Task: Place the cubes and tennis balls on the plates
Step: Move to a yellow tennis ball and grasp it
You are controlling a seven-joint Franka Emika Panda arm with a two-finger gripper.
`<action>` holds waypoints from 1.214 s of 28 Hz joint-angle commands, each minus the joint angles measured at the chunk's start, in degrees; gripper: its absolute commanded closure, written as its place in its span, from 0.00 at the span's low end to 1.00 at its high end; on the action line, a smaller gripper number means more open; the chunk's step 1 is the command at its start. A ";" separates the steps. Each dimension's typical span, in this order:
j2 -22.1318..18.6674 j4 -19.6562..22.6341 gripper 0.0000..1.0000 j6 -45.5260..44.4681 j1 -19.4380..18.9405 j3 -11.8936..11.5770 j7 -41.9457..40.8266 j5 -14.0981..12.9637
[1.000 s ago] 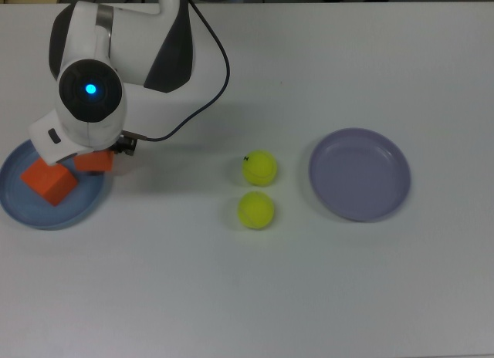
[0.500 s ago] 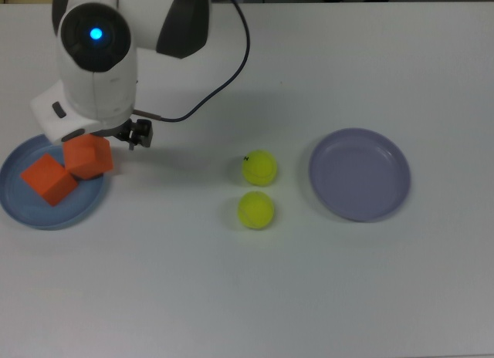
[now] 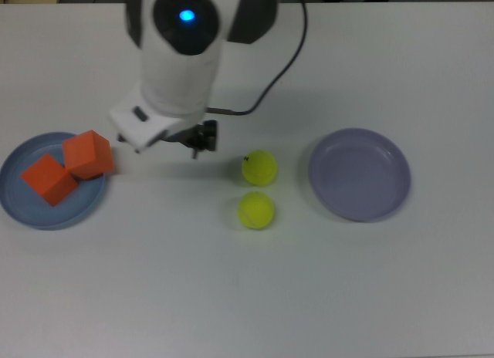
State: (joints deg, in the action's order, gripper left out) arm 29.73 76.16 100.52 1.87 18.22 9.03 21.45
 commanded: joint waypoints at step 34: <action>8.67 4.52 1.00 22.00 -11.89 -0.65 3.98 12.30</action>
State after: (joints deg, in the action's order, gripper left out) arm 39.44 79.03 121.11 -9.26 18.22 11.39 32.48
